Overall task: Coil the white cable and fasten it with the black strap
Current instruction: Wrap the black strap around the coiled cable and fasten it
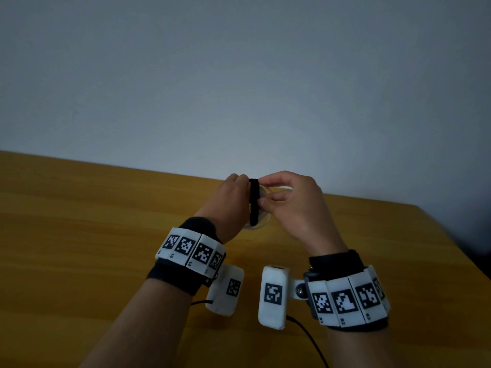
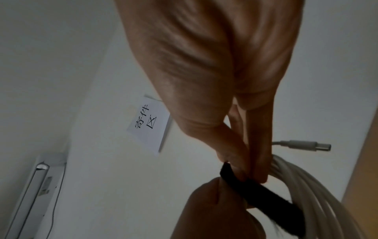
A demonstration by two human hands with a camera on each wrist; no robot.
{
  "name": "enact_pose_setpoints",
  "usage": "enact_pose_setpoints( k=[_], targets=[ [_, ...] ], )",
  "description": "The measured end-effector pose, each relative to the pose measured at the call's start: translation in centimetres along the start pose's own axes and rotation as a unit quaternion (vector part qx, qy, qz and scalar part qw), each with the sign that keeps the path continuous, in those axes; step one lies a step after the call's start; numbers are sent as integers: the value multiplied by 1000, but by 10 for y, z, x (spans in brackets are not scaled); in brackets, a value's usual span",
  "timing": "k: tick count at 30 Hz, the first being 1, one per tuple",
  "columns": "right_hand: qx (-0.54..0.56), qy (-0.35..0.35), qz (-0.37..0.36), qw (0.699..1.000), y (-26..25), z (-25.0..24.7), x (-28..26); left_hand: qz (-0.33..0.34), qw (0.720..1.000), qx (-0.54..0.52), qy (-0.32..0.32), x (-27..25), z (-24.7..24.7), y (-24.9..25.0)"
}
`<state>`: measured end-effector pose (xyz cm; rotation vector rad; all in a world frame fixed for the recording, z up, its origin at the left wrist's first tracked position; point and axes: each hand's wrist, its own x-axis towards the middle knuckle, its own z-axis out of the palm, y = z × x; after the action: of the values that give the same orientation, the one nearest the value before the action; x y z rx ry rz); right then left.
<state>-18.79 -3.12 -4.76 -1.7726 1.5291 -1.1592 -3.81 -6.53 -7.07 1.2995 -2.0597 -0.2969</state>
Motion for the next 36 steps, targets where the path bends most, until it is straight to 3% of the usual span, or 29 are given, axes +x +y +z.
enact_pose_setpoints(
  k=[7,11,20,25,36],
  targets=[
    [-57,32,-25,998,1,4,1,4,1000,26,-16,2,4,0],
    [-90,6,-44,995,2,1,-2,13,999,22,-22,1,6,1],
    [-23,-56,-28,998,3,-5,0,21,999,24,-12,0,4,-2],
    [-19,5,-36,999,4,-3,2,32,999,38,5,-2,3,2],
    [-35,4,-45,998,6,-6,1,23,999,11,-36,-1,3,3]
  ],
)
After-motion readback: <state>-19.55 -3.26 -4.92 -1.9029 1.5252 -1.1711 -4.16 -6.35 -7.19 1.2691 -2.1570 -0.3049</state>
